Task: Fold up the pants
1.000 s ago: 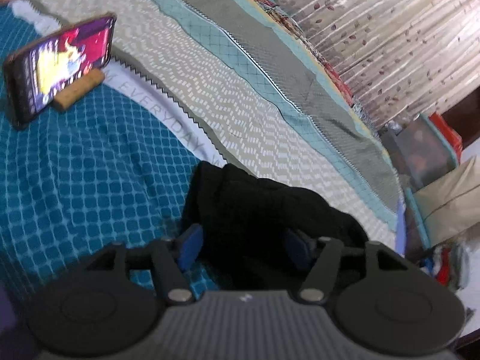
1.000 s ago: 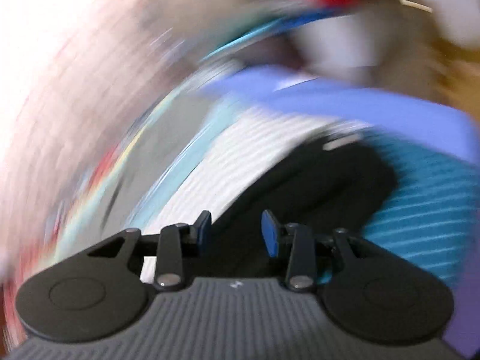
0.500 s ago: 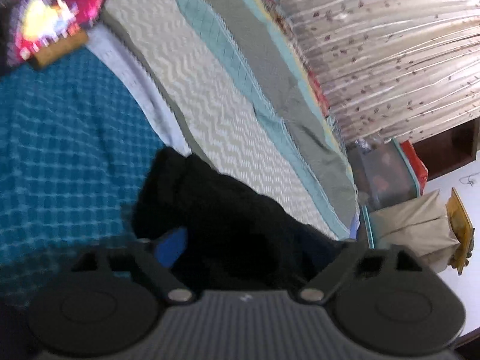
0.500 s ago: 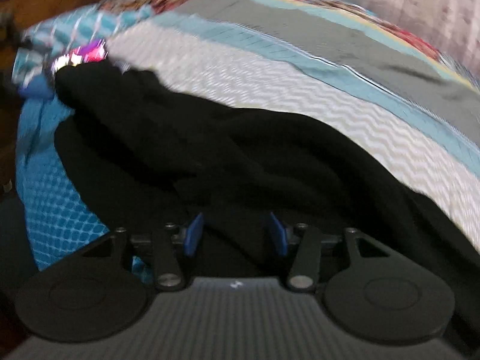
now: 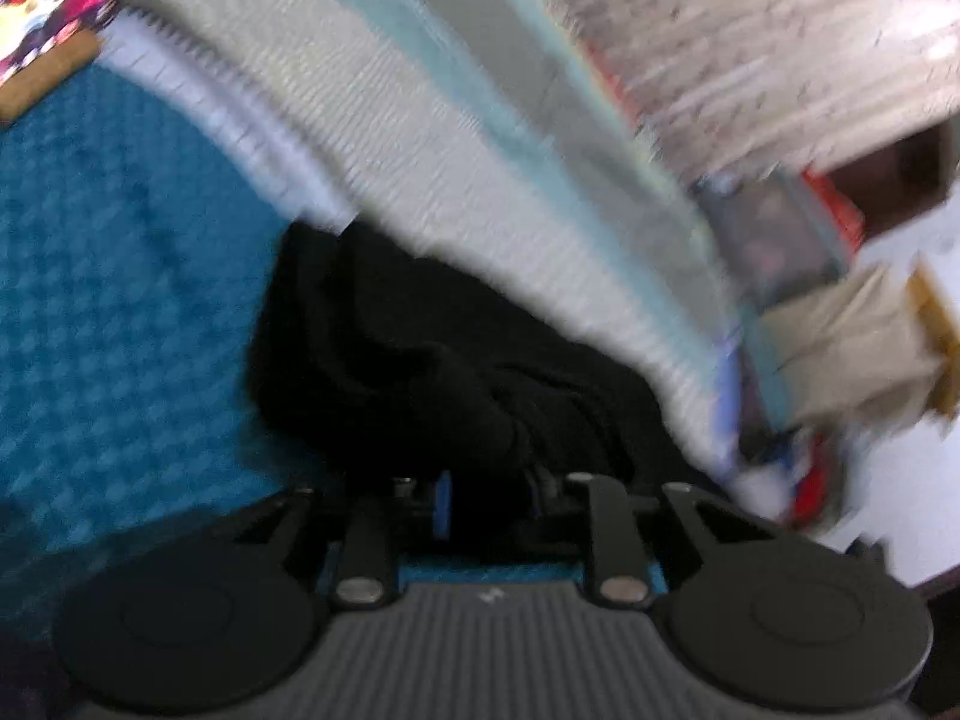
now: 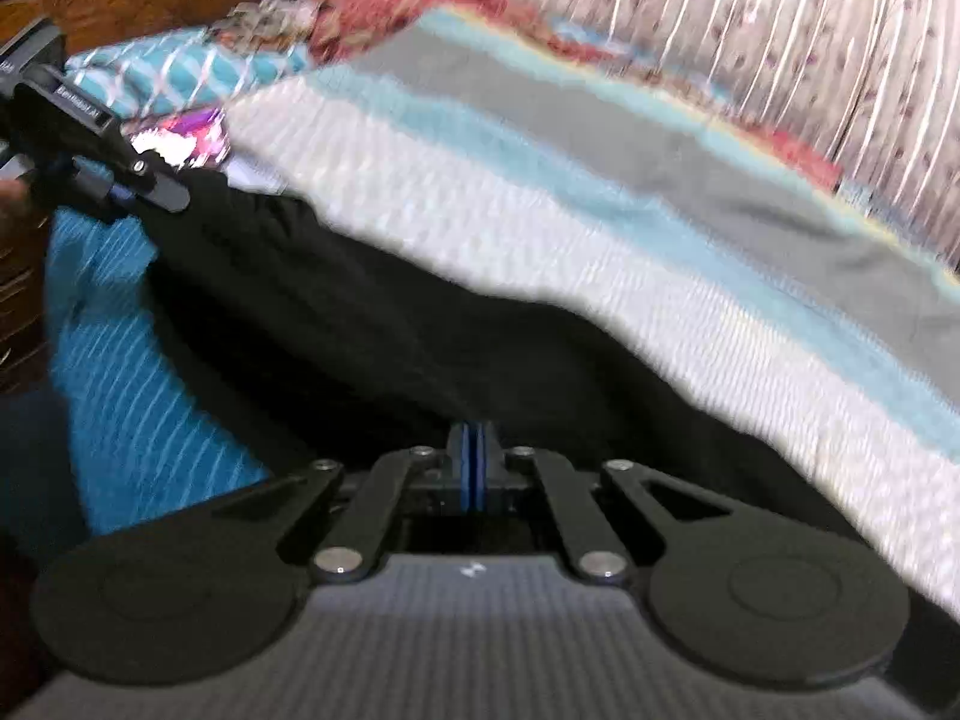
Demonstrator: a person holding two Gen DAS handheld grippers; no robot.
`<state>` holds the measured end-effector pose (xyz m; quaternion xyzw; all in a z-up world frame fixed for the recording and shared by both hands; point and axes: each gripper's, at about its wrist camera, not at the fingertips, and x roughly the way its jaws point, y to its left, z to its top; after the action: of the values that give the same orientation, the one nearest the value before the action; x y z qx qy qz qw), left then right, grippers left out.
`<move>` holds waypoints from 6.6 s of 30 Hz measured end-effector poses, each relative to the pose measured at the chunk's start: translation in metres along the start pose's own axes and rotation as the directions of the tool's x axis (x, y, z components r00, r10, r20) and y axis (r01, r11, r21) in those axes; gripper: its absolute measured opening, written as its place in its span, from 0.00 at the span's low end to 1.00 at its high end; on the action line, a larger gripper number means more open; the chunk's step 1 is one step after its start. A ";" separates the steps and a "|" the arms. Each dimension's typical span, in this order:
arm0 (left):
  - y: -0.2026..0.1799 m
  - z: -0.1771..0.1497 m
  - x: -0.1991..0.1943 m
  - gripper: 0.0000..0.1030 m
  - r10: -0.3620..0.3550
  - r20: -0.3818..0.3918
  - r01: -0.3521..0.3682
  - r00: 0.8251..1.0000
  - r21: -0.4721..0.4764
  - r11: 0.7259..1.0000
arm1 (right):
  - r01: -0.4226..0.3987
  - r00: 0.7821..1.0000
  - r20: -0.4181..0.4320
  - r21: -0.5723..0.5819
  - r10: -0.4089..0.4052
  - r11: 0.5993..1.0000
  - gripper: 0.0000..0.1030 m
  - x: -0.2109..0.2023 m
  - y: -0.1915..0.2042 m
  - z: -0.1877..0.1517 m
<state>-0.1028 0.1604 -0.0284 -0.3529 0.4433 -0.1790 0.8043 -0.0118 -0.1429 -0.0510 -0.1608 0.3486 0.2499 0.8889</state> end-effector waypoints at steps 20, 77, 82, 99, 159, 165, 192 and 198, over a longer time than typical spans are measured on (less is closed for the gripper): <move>0.023 0.000 0.020 0.91 0.066 0.092 -0.065 0.994 -0.010 0.998 | -0.229 0.961 -0.051 0.405 0.271 0.885 0.74 0.137 0.054 0.165; -0.053 0.049 0.097 0.25 0.281 0.050 -0.284 0.958 0.252 0.925 | 0.116 0.993 -0.003 0.089 -0.117 0.989 0.03 0.027 -0.032 -0.016; -0.053 0.056 0.100 0.23 0.286 0.038 -0.287 0.958 0.219 0.933 | 0.125 0.991 0.043 0.054 -0.127 0.991 0.05 0.008 -0.029 -0.021; -0.060 0.062 0.094 0.23 0.333 0.061 -0.338 0.941 0.232 0.912 | 0.072 0.996 0.051 0.082 -0.077 0.994 0.09 -0.005 -0.041 -0.025; -0.240 -0.045 0.243 0.54 0.319 -0.075 -0.177 0.945 0.703 0.688 | 0.197 0.903 0.148 0.691 -0.404 0.695 0.58 -0.089 -0.266 -0.101; -0.232 -0.071 0.230 0.56 0.289 -0.108 -0.110 0.951 0.757 0.644 | -0.147 0.989 0.110 0.609 0.100 0.779 0.57 0.056 -0.229 -0.014; -0.199 -0.060 0.211 0.59 0.143 -0.161 0.015 0.977 0.713 0.701 | -0.252 0.967 0.248 0.909 0.055 0.332 0.11 0.154 -0.286 0.052; -0.189 -0.038 0.208 0.59 0.108 -0.210 0.049 0.972 0.628 0.777 | -0.252 0.968 0.204 0.776 0.148 0.579 0.19 0.108 -0.277 0.063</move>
<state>-0.0172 -0.1104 -0.0269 -0.0333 0.4553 -0.3444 0.8203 0.2441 -0.3059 -0.0515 0.3069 0.3863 0.1763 0.8518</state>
